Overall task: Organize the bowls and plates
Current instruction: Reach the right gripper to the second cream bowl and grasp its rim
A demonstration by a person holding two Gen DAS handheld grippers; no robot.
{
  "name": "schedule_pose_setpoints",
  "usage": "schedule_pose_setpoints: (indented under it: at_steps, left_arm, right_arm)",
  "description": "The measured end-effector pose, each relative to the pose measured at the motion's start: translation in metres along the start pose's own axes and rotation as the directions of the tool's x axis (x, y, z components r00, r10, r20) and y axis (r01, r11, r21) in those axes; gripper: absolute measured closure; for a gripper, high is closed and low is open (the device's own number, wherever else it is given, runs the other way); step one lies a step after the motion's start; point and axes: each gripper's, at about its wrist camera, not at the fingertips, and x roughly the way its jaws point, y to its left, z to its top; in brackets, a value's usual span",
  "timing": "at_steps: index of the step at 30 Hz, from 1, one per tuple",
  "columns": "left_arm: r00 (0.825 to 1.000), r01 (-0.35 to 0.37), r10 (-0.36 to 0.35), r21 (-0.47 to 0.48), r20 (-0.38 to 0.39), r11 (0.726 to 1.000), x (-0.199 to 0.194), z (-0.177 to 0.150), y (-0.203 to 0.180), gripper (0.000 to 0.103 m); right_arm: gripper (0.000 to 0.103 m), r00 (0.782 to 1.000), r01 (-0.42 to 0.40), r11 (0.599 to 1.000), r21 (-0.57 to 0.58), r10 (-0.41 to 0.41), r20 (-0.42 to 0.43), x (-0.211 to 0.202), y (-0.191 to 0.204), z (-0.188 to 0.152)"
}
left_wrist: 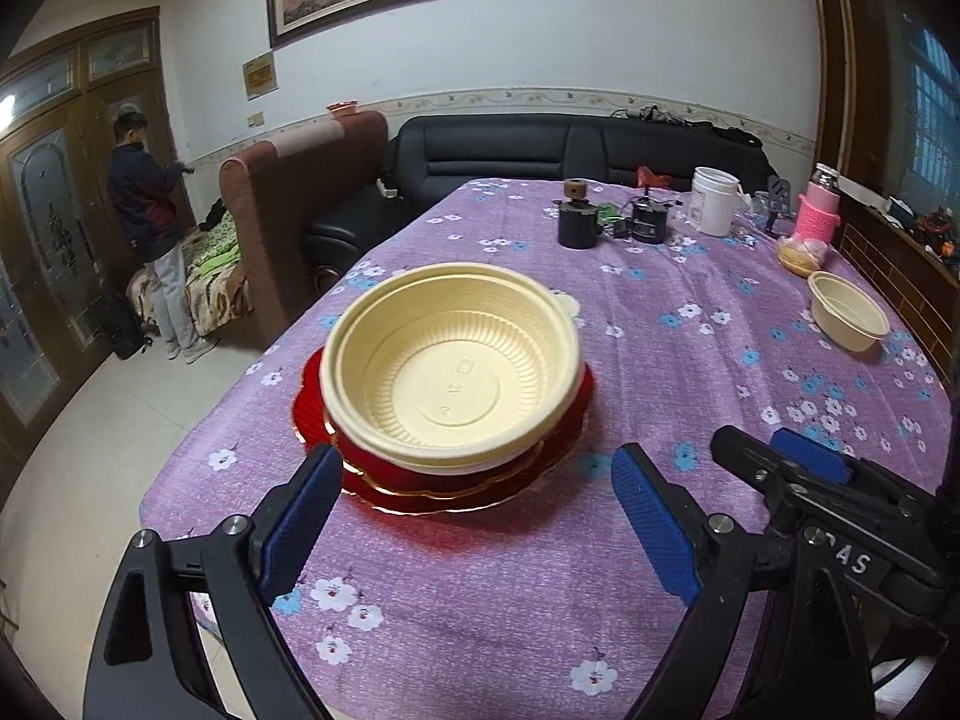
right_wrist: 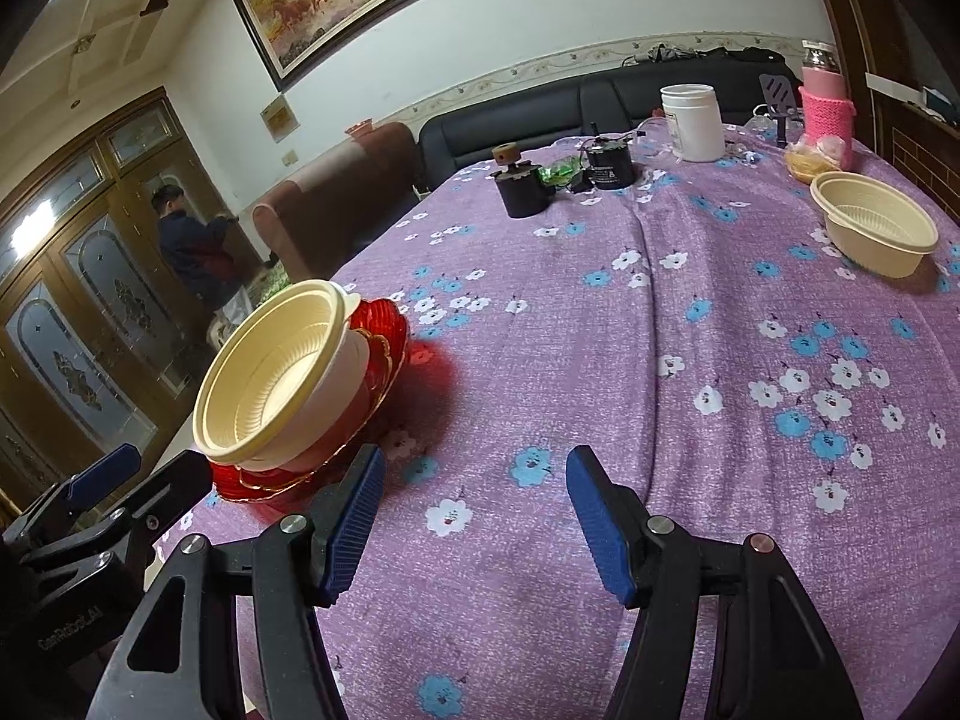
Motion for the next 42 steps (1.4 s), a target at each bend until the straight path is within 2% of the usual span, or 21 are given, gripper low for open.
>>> schedule_pose_setpoints:
  at_steps: [7,10,13,16,17,21,23,25,27,28,29,30,32,34,35,38,40,42]
  left_arm:
    - [0.993,0.110,-0.114,0.088,0.037,0.990,-0.014,0.013,-0.038,0.012]
    - [0.985,0.170,-0.174,0.126,0.019,0.977,-0.013,0.013,-0.057,0.012]
    - [0.981,0.192,-0.195,0.162,0.002,0.968,-0.008,0.008,-0.072,0.012]
    - [0.979,0.205,-0.203,0.173,-0.028,0.963,0.001,0.002,-0.081,0.012]
    - [0.979,0.206,-0.203,0.171,-0.035,0.963,0.003,0.001,-0.081,0.012]
    - [0.977,0.209,-0.200,0.163,-0.068,0.964,0.013,0.000,-0.088,0.012]
    - [0.978,0.202,-0.190,0.172,-0.083,0.964,0.017,-0.001,-0.093,0.012]
    - [0.980,0.192,-0.179,0.180,-0.087,0.965,0.017,-0.003,-0.094,0.012]
    - [0.982,0.183,-0.168,0.189,-0.090,0.965,0.017,-0.003,-0.097,0.012]
    - [0.982,0.179,-0.164,0.191,-0.092,0.965,0.018,-0.004,-0.097,0.012]
    - [0.982,0.176,-0.160,0.192,-0.095,0.965,0.019,-0.004,-0.098,0.012]
    - [0.983,0.173,-0.156,0.193,-0.099,0.966,0.019,-0.004,-0.098,0.012]
    - [0.983,0.169,-0.150,0.191,-0.107,0.967,0.022,-0.003,-0.099,0.012]
    - [0.980,0.178,-0.158,0.182,-0.119,0.967,0.023,-0.003,-0.099,0.012]
    - [0.979,0.183,-0.163,0.176,-0.122,0.967,0.024,-0.002,-0.099,0.012]
    - [0.972,0.211,-0.190,0.161,-0.140,0.964,0.027,0.000,-0.101,0.012]
    - [0.965,0.232,-0.208,0.149,-0.157,0.961,0.030,0.001,-0.103,0.012]
    - [0.958,0.250,-0.225,0.135,-0.178,0.959,0.034,0.002,-0.104,0.013]
  right_arm:
    - [0.036,0.999,0.033,0.999,0.024,-0.034,0.030,-0.019,-0.025,0.013]
    - [0.036,0.994,0.093,0.994,0.062,-0.096,0.048,-0.033,-0.060,0.024]
    - [0.036,0.980,0.179,0.978,0.110,-0.187,0.065,-0.046,-0.103,0.036]
    - [0.036,0.940,0.300,0.929,0.217,-0.326,0.096,-0.062,-0.168,0.052]
    - [0.036,0.932,0.316,0.915,0.251,-0.349,0.096,-0.063,-0.185,0.057]
    - [0.036,0.909,0.339,0.838,0.428,-0.409,0.081,-0.060,-0.265,0.076]
    - [0.037,0.906,0.333,0.808,0.487,-0.418,0.074,-0.052,-0.292,0.086]
    - [0.037,0.913,0.312,0.790,0.527,-0.404,0.065,-0.041,-0.312,0.097]
    - [0.038,0.929,0.269,0.780,0.565,-0.365,0.062,-0.028,-0.326,0.105]
    - [0.044,0.939,0.243,0.777,0.581,-0.339,0.062,-0.021,-0.331,0.106]
    - [0.056,0.951,0.205,0.769,0.605,-0.304,0.063,-0.014,-0.337,0.108]
    - [0.062,0.959,0.179,0.764,0.619,-0.277,0.065,-0.008,-0.340,0.108]
    - [0.082,0.970,0.148,0.749,0.645,-0.239,0.055,0.001,-0.344,0.106]
    - [0.092,0.980,0.116,0.745,0.657,-0.193,0.046,0.006,-0.345,0.101]
    - [0.093,0.989,0.068,0.744,0.664,-0.137,0.052,0.008,-0.343,0.096]
    - [0.093,0.999,-0.003,0.758,0.652,-0.027,0.037,0.008,-0.330,0.087]
    - [0.094,0.999,-0.049,0.765,0.642,0.052,0.015,0.008,-0.319,0.081]
    - [0.094,0.986,-0.108,0.765,0.635,0.162,-0.028,0.013,-0.303,0.073]
